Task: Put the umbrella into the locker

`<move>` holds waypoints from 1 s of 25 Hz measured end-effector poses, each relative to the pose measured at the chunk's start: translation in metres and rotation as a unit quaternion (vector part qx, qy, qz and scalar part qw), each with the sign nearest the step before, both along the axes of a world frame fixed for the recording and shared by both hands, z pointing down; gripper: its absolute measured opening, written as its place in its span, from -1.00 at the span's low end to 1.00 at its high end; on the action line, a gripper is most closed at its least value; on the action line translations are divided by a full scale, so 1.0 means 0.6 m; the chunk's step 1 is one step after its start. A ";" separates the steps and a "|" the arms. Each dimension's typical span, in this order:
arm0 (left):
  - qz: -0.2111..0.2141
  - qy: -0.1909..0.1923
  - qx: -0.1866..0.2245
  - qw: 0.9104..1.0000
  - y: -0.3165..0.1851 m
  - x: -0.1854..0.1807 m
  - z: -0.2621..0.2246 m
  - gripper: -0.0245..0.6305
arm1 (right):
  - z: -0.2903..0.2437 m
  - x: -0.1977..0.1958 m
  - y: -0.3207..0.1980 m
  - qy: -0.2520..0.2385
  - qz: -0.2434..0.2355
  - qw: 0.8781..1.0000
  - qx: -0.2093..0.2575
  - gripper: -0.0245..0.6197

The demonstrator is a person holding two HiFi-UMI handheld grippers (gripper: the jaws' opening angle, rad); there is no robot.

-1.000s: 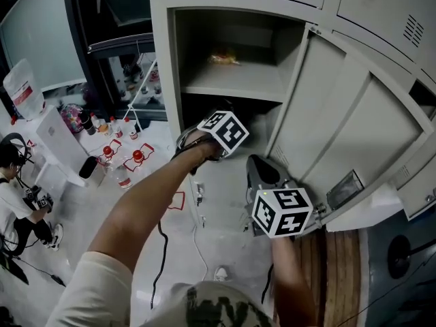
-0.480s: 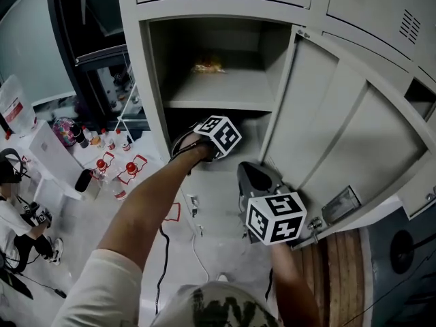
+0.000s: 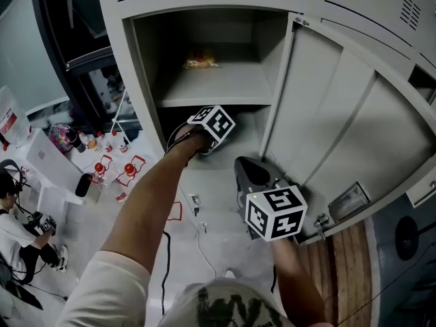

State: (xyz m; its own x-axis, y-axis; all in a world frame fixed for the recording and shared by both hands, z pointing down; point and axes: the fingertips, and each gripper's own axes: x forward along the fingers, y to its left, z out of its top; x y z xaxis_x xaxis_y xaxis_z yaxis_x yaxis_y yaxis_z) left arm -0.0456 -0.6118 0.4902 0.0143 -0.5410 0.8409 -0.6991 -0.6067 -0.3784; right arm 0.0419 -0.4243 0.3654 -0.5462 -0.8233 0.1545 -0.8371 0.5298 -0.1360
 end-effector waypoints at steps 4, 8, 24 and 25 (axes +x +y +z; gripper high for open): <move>-0.034 0.021 -0.009 0.999 0.011 -0.009 -0.012 -0.69 | 0.005 -0.003 0.001 -0.005 0.002 1.000 -0.004 -0.96; -0.029 0.015 -0.003 0.999 0.009 -0.008 -0.010 -0.69 | 0.007 -0.005 0.002 -0.010 0.003 1.000 -0.006 -0.96; -0.005 -0.002 0.010 1.000 -0.002 0.002 0.005 -0.69 | 0.009 -0.005 0.002 -0.017 -0.005 1.000 -0.008 -0.96; -0.002 -0.010 0.013 1.000 -0.002 0.003 0.004 -0.69 | 0.010 -0.006 0.002 -0.017 -0.006 1.000 -0.008 -0.96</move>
State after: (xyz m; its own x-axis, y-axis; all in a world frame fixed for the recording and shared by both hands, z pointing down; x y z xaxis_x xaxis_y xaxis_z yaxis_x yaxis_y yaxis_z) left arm -0.0438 -0.6133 0.4928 -0.0043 -0.5619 0.8272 -0.6933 -0.5945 -0.4074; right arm 0.0386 -0.4230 0.3714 -0.5609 -0.8143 0.1494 -0.8257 0.5372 -0.1722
